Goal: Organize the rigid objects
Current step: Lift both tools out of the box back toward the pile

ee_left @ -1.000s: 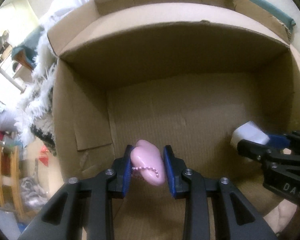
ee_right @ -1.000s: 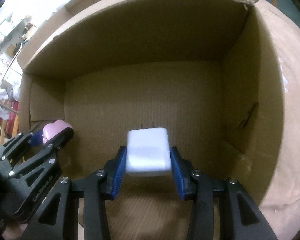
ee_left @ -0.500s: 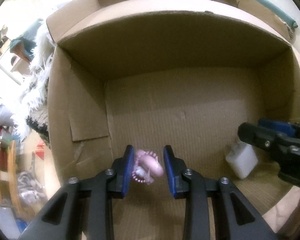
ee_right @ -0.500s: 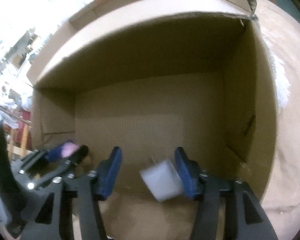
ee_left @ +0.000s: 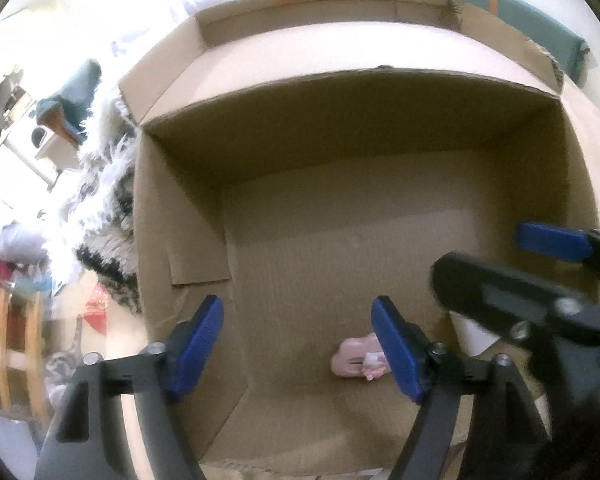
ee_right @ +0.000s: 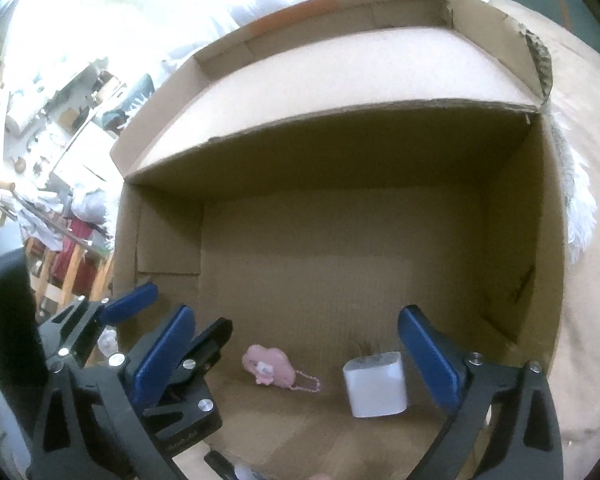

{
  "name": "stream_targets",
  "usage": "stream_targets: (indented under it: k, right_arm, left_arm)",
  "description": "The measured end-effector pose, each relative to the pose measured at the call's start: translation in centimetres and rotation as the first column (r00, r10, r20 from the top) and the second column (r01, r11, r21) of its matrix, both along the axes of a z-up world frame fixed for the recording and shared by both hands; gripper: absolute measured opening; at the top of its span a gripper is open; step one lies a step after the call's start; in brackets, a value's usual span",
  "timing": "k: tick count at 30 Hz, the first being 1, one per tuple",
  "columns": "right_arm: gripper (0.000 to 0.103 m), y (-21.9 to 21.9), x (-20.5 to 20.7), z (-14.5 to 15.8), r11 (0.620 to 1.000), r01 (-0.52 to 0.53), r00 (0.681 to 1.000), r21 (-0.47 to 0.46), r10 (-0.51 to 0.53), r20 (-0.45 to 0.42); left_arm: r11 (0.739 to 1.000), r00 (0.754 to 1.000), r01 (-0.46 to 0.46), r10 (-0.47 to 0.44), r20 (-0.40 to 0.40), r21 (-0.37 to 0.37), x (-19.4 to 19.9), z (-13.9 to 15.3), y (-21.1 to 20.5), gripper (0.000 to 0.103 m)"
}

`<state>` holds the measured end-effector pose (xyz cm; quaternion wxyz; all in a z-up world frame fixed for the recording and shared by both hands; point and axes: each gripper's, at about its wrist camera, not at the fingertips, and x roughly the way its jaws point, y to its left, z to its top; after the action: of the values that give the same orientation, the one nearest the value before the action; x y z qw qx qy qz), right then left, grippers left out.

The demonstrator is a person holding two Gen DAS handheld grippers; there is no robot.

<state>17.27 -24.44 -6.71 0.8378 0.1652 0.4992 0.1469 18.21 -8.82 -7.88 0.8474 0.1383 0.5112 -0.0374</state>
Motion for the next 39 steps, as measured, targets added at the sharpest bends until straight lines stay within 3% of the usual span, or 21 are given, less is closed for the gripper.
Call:
stream_targets:
  k: [5, 10, 16, 28, 39]
  right_arm:
    - [0.103, -0.1, -0.2, 0.5, 1.0, 0.017, 1.0, 0.008, -0.017, 0.022]
    - [0.103, -0.5, -0.6, 0.3, 0.997, 0.042, 0.996, 0.067, -0.046, 0.072]
    - [0.103, -0.7, -1.8, 1.3, 0.998, 0.06, 0.988, 0.035, -0.065, 0.138]
    - [0.103, -2.8, -5.4, 2.9, 0.99, 0.14, 0.98, -0.02, -0.136, 0.142]
    - [0.103, -3.0, -11.0, 2.4, 0.982, 0.18, 0.979, -0.047, -0.175, 0.105]
  left_arm:
    - [0.999, 1.0, -0.022, 0.021, -0.008, -0.034, 0.2, 0.6, 0.3, 0.074]
    - [0.999, 0.999, -0.037, 0.037, 0.04, -0.012, -0.5, 1.7, 0.6, 0.074]
    - [0.995, 0.998, -0.045, 0.048, 0.032, -0.086, -2.0, 3.1, 1.7, 0.074]
    - [0.99, 0.996, -0.064, 0.072, 0.059, -0.126, -6.6, 5.3, 3.7, 0.074]
    - [0.979, 0.991, -0.134, 0.135, 0.001, -0.153, -10.7, 3.7, 5.6, 0.074]
